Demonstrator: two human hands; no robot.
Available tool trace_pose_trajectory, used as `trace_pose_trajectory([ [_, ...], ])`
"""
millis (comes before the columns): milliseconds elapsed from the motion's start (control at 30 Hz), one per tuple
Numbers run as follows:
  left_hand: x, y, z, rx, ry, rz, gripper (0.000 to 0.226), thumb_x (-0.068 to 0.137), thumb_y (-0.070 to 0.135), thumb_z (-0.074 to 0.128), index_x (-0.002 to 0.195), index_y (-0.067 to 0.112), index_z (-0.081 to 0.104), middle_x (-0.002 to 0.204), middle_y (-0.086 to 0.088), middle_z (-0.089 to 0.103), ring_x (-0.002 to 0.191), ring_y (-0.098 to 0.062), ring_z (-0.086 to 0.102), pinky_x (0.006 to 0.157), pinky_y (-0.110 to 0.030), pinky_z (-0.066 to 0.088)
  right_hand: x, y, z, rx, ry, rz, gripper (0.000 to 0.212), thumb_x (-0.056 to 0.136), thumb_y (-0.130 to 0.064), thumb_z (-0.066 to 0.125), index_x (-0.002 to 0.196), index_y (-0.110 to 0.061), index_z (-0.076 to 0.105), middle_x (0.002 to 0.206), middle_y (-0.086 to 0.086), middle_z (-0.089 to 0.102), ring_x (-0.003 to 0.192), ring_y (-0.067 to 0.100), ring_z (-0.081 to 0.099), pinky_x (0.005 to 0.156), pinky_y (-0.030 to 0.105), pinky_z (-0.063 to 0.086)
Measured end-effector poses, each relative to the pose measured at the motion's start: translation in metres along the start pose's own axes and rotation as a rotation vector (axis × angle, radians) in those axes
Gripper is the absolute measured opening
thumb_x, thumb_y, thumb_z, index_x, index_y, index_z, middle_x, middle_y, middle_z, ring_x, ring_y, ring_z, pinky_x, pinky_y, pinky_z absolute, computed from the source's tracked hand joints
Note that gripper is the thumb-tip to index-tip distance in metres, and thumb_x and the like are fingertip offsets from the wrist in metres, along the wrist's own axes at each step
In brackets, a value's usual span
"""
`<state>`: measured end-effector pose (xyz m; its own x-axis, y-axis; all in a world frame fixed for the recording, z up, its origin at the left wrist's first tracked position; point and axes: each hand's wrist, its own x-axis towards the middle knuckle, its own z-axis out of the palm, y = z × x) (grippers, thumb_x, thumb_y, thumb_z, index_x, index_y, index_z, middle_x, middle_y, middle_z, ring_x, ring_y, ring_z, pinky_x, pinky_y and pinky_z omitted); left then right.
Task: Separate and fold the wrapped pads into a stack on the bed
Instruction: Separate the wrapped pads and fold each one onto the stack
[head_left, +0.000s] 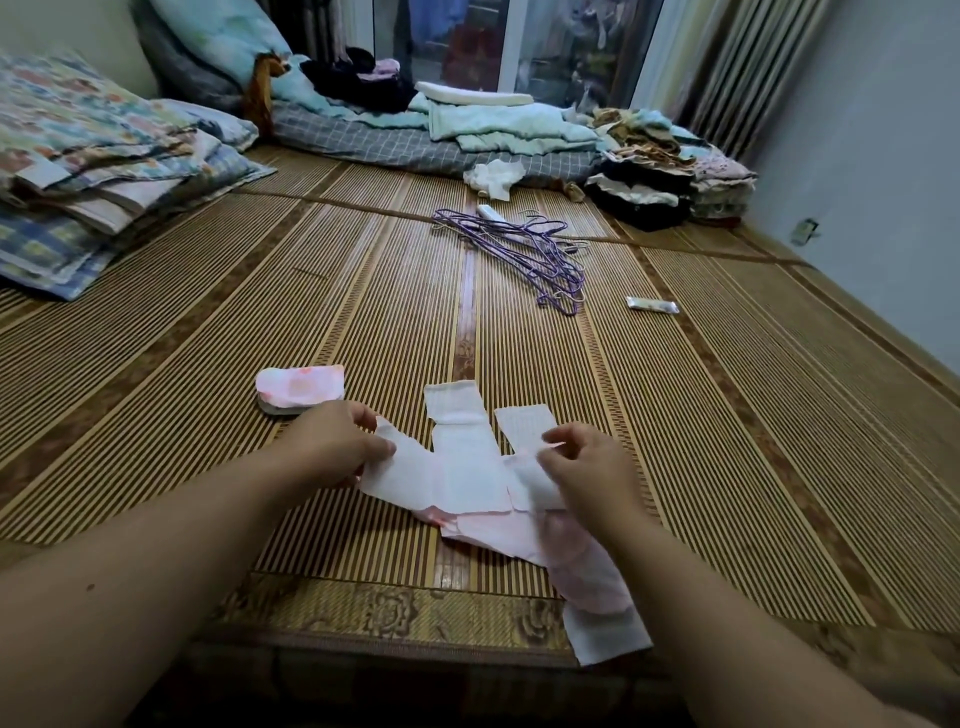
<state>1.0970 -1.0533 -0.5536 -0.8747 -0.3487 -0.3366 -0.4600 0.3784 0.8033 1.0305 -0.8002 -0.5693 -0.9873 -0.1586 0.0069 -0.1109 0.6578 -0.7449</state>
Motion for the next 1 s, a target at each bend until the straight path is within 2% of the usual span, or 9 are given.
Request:
trace_pose_trajectory([
  [67, -0.003, 0.0, 0.0, 0.027, -0.006, 0.002, 0.04, 0.084, 0.02, 0.068, 0.122, 0.012, 0.056, 0.093, -0.006, 0.062, 0.082, -0.022, 0.065, 0.06, -0.03, 0.055, -0.003, -0.002, 0.008, -0.094, -0.085, -0.023, 0.02, 0.089, -0.027, 0.061, 0.108, -0.024, 0.066, 0.087, -0.012, 0.063, 0.077, 0.003, 0.059, 0.063, 0.022, 0.047],
  [167, -0.005, 0.004, 0.001, 0.01, -0.028, 0.004, 0.032, 0.085, 0.019, 0.067, 0.116, 0.013, 0.059, 0.094, -0.007, 0.063, 0.083, -0.023, 0.065, 0.064, -0.033, 0.056, -0.005, -0.002, 0.012, -0.096, -0.166, -0.008, 0.022, 0.093, -0.032, 0.053, 0.103, -0.02, 0.069, 0.093, -0.007, 0.068, 0.081, 0.006, 0.059, 0.066, 0.026, 0.046],
  [300, -0.009, 0.02, 0.011, -0.005, -0.07, 0.024, 0.015, 0.085, 0.017, 0.066, 0.1, 0.016, 0.063, 0.091, -0.006, 0.066, 0.078, -0.019, 0.065, 0.059, -0.031, 0.053, -0.003, 0.001, 0.002, 0.142, -0.056, 0.095, 0.026, 0.097, -0.03, 0.046, 0.1, -0.018, 0.069, 0.09, -0.003, 0.071, 0.087, 0.013, 0.064, 0.084, 0.042, 0.052],
  [367, -0.009, 0.03, 0.023, -0.007, -0.11, 0.028, 0.013, 0.086, 0.017, 0.065, 0.099, 0.017, 0.064, 0.091, -0.006, 0.067, 0.079, -0.018, 0.065, 0.06, -0.03, 0.052, -0.001, 0.004, -0.005, 0.173, 0.014, 0.147, 0.023, 0.096, -0.028, 0.046, 0.092, -0.02, 0.068, 0.088, -0.001, 0.07, 0.087, 0.017, 0.064, 0.085, 0.048, 0.052],
  [567, -0.004, 0.052, 0.069, -0.035, -0.157, 0.031, 0.029, 0.086, 0.014, 0.065, 0.114, 0.014, 0.06, 0.087, -0.009, 0.066, 0.069, -0.019, 0.064, 0.054, -0.028, 0.051, 0.002, 0.017, -0.019, -0.011, 0.049, 0.181, 0.019, 0.089, -0.017, 0.054, 0.094, -0.013, 0.072, 0.094, 0.007, 0.071, 0.088, 0.025, 0.064, 0.082, 0.048, 0.053],
  [700, -0.001, 0.057, 0.085, -0.082, -0.193, 0.001, 0.008, 0.09, 0.019, 0.057, 0.094, 0.021, 0.064, 0.092, -0.005, 0.068, 0.075, -0.025, 0.072, 0.057, -0.028, 0.047, 0.001, 0.022, -0.022, -0.03, 0.011, 0.218, 0.021, 0.088, -0.015, 0.056, 0.102, -0.014, 0.071, 0.099, 0.006, 0.071, 0.09, 0.023, 0.064, 0.082, 0.047, 0.055],
  [800, 0.004, 0.052, 0.078, -0.024, -0.157, 0.017, 0.012, 0.09, 0.023, 0.055, 0.08, 0.027, 0.061, 0.089, -0.001, 0.067, 0.069, -0.019, 0.071, 0.058, -0.026, 0.047, 0.004, 0.023, -0.022, -0.077, -0.012, 0.215, 0.023, 0.085, -0.016, 0.059, 0.105, -0.015, 0.07, 0.104, 0.004, 0.071, 0.093, 0.02, 0.063, 0.084, 0.042, 0.054],
  [900, 0.007, 0.041, 0.059, 0.143, -0.011, 0.078, 0.008, 0.086, 0.027, 0.061, 0.086, 0.021, 0.066, 0.084, 0.0, 0.068, 0.07, -0.015, 0.067, 0.066, -0.029, 0.052, 0.009, 0.021, -0.018, -0.135, -0.075, 0.227, 0.033, 0.083, -0.02, 0.065, 0.116, -0.012, 0.066, 0.113, 0.006, 0.069, 0.099, 0.02, 0.062, 0.085, 0.034, 0.051],
  [1000, 0.006, 0.029, 0.044, 0.317, 0.08, 0.042, 0.022, 0.079, 0.035, 0.067, 0.086, 0.014, 0.068, 0.081, -0.004, 0.069, 0.075, -0.02, 0.065, 0.075, -0.038, 0.055, 0.013, 0.016, -0.013, -0.174, -0.103, 0.275, 0.032, 0.08, -0.027, 0.071, 0.107, -0.011, 0.067, 0.102, 0.006, 0.069, 0.09, 0.022, 0.064, 0.078, 0.037, 0.054],
])
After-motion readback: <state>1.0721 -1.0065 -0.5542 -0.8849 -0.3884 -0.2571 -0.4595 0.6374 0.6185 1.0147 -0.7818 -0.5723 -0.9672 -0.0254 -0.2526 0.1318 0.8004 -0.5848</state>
